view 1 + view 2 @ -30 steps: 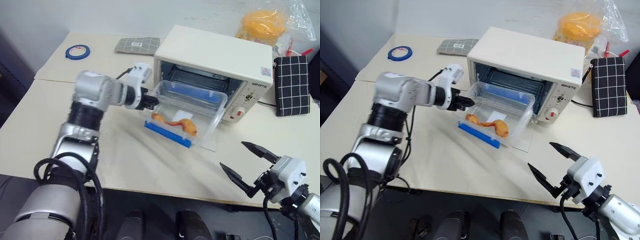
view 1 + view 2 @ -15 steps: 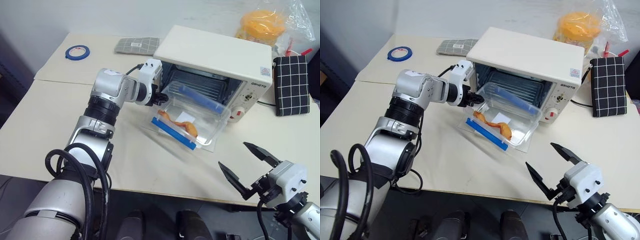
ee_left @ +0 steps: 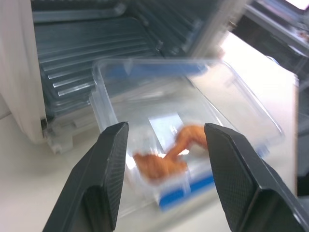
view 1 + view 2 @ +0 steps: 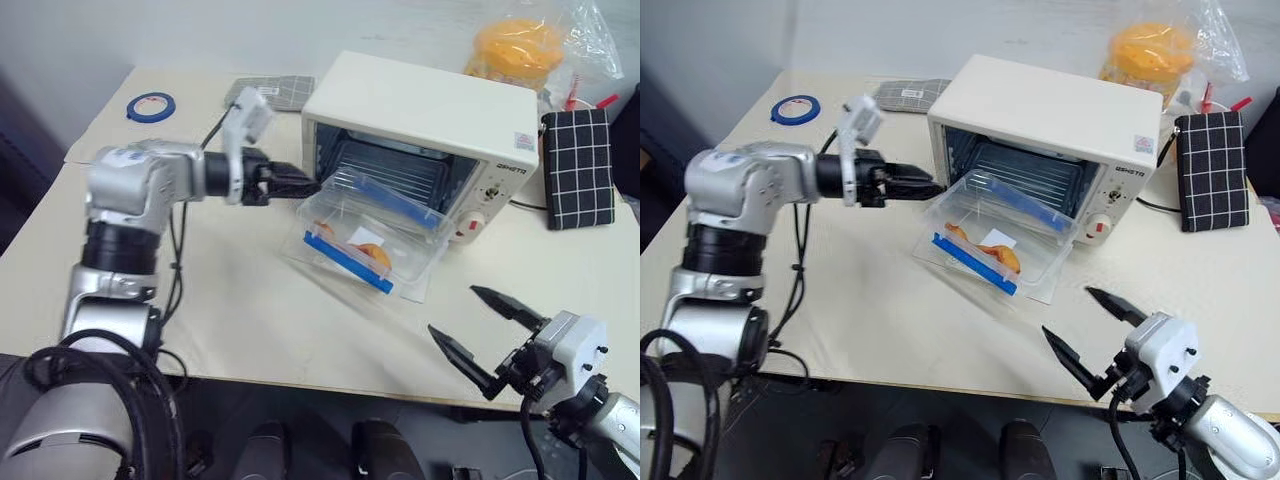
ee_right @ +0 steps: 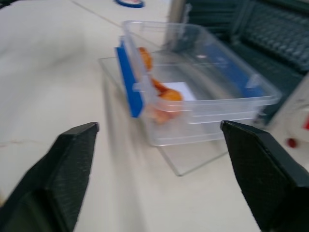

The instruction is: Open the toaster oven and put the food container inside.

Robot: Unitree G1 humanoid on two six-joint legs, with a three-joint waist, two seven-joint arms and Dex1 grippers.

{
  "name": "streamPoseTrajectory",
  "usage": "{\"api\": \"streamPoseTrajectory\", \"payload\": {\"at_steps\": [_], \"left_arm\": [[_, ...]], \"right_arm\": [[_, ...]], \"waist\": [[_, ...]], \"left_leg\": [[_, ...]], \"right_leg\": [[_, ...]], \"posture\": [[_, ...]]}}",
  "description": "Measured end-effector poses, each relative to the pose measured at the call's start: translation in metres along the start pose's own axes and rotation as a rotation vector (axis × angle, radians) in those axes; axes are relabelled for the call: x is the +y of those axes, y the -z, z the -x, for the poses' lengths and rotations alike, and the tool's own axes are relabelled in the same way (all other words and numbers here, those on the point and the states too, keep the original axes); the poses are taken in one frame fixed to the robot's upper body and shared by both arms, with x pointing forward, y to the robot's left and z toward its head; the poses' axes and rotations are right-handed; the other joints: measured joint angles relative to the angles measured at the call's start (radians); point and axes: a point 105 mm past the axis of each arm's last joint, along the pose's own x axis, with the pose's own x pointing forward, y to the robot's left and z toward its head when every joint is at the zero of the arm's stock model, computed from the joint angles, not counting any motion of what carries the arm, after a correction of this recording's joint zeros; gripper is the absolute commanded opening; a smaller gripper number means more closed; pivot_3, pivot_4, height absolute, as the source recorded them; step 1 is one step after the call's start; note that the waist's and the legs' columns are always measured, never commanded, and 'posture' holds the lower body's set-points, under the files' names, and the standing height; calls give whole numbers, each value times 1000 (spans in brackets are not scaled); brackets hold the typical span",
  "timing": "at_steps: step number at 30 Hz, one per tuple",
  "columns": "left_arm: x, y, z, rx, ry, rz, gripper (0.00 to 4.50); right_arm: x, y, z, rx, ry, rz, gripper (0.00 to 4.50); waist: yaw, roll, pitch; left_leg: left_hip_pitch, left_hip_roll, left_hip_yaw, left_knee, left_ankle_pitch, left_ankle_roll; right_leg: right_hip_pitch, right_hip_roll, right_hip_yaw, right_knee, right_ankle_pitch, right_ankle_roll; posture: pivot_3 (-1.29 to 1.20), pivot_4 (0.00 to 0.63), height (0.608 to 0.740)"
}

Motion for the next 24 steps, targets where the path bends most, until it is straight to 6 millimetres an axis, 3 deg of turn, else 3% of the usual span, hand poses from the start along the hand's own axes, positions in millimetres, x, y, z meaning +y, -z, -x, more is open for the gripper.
{"api": "streamPoseTrajectory", "payload": {"at_steps": [3, 7, 10, 15, 24], "left_arm": [[3, 28, 15, 10, 57, -96, 1178], [-1, 73, 6, 56, 138, -220, 3], [-12, 96, -10, 86, 220, -288, 0], [-20, 94, -36, 16, 226, -366, 0], [-8, 87, -68, -67, 80, -343, 0]], "right_arm": [[12, 1, -13, 16, -81, -37, 2312], [16, 10, -37, 46, -121, -28, 960], [14, 23, -51, 96, -105, -20, 62], [9, 36, -73, 112, -58, -6, 62], [-42, 33, -76, 139, 122, 87, 62]], "waist": [[1, 0, 0], [7, -1, -1], [11, -1, 0], [4, -1, -1], [1, -1, -1]], "left_leg": [[0, 0, 0, 1, 0, 1], [-1, -2, -2, 2, -1, 2], [-4, -2, -3, 2, -1, 3], [-4, -2, -3, 3, -1, 3], [-3, -2, -3, 3, -1, 3]], "right_leg": [[1, -1, 0, -1, 0, 0], [1, -2, -1, -2, 0, 0], [0, -2, -2, -1, 0, 0], [0, -2, -3, 0, 0, 0], [0, -1, -3, 1, 0, 0]], "posture": [[0, 150, 740], [0, 150, 740], [0, 150, 740], [0, 150, 740], [0, 150, 740]]}}
